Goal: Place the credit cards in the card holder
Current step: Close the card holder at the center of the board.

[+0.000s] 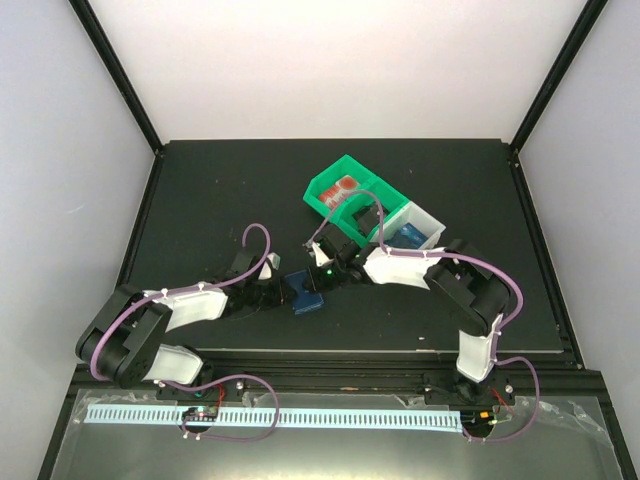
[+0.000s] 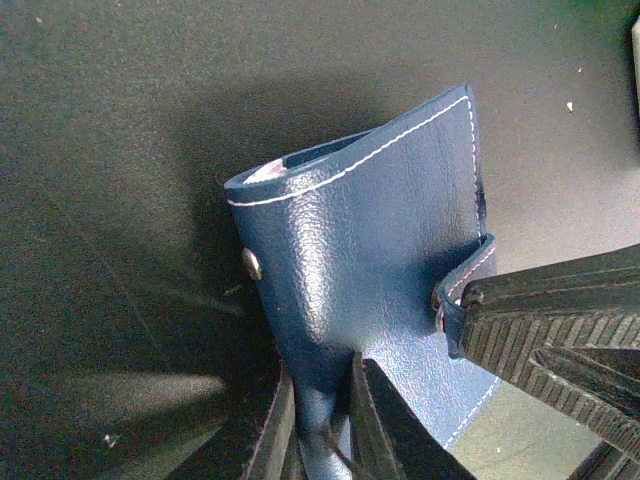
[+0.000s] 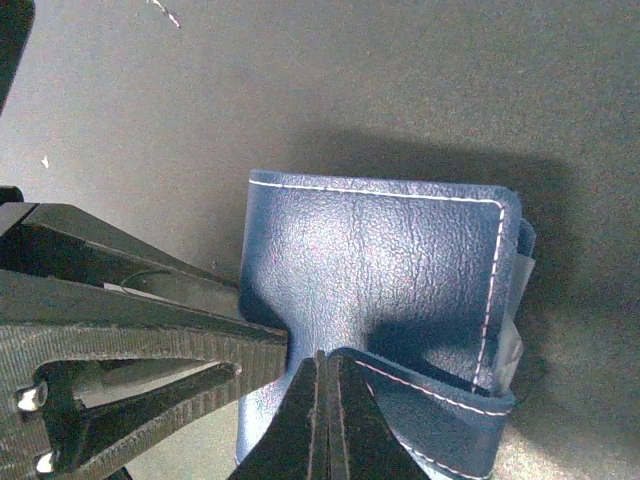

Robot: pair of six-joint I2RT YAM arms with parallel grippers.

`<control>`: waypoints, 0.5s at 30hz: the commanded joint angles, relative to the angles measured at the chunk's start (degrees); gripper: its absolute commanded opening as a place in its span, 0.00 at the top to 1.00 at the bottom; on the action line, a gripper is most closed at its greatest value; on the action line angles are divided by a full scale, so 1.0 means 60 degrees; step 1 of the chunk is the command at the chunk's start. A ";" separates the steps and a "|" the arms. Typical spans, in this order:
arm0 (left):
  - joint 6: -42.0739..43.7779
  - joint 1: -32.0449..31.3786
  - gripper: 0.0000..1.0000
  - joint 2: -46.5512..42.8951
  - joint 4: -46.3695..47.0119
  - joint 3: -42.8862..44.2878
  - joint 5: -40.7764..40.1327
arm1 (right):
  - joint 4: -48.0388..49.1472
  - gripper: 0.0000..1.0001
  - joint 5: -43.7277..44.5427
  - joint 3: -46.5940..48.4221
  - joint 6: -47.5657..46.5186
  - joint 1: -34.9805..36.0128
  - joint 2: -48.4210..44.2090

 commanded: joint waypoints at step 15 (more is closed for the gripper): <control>0.0132 -0.0045 0.87 0.0365 -0.1065 -0.0197 -0.0382 | -0.0904 0.99 0.1108 0.0281 -0.0202 -0.0023 0.0591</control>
